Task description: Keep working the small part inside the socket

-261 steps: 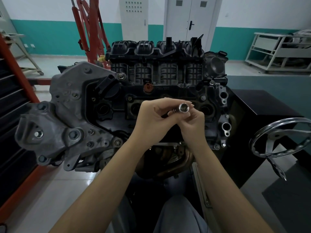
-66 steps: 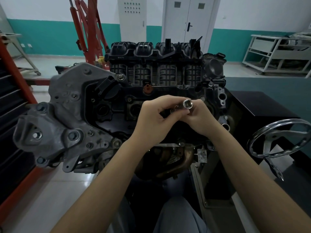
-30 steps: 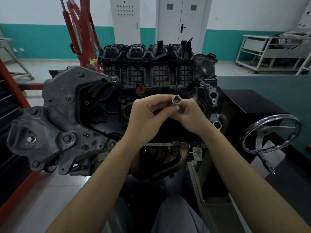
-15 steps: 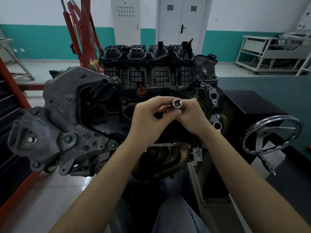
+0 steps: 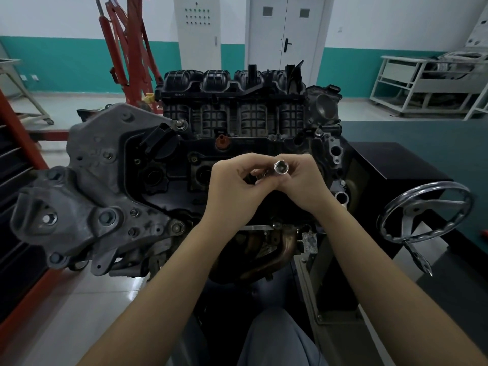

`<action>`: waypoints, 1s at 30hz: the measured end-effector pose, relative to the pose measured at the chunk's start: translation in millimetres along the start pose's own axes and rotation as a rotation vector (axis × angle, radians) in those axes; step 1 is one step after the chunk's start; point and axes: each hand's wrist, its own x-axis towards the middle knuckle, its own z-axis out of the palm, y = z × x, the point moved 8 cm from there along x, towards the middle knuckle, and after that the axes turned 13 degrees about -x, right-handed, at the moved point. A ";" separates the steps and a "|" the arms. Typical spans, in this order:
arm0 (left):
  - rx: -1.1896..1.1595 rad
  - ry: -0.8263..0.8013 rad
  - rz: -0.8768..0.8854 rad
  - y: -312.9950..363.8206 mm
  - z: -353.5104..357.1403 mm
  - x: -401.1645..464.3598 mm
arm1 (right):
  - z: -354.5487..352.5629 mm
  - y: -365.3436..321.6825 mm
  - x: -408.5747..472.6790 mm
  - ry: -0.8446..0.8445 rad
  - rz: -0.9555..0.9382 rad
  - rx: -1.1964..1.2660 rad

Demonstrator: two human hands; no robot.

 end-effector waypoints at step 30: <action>-0.082 -0.001 -0.019 -4.5 -4.1 -0.1 | 5.1 -6.1 -2.0 -0.043 -0.014 0.002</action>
